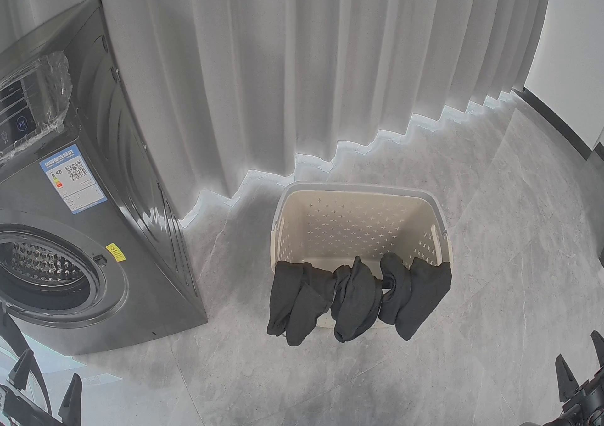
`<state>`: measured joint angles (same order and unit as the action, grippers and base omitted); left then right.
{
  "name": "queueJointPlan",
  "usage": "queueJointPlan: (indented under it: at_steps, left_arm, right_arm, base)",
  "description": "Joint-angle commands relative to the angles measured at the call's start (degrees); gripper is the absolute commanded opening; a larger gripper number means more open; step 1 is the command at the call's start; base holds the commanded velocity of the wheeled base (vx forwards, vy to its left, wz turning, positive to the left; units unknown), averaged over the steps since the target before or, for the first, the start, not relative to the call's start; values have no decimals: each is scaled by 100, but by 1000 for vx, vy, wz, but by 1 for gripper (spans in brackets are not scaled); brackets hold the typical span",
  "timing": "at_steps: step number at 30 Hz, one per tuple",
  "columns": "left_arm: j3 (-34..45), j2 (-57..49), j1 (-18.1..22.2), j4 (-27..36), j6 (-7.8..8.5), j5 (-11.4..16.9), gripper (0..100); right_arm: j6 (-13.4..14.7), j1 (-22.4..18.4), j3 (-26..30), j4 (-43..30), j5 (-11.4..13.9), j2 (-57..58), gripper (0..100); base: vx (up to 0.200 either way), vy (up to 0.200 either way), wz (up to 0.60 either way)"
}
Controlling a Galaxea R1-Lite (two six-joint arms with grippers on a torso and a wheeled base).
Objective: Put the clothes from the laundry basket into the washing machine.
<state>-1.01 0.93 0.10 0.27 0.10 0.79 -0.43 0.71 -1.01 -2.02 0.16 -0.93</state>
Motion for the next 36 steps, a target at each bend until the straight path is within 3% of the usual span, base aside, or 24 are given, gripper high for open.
queueJointPlan:
  at_steps: [1, 13, 22, 36]
  left_arm:
    - [92, -75, -1, 0, -1, 0, 100]
    - [92, -75, -1, 0, 8, 0, 100]
    - [92, -66, -1, 0, -1, 0, 100]
    - [92, -75, -1, 0, -1, 0, 100]
  right_arm:
    - [-1, 0, 13, 0, 2, 5, 100]
    - [-1, 0, 13, 0, 2, 5, 100]
    - [-1, 0, 13, 0, 2, 5, 100]
    - [-19, 0, 13, 0, 2, 5, 100]
  base:
    - [0, 0, 0]
    - [0, 0, 0]
    - [0, -200, 0]
    - [0, 0, 0]
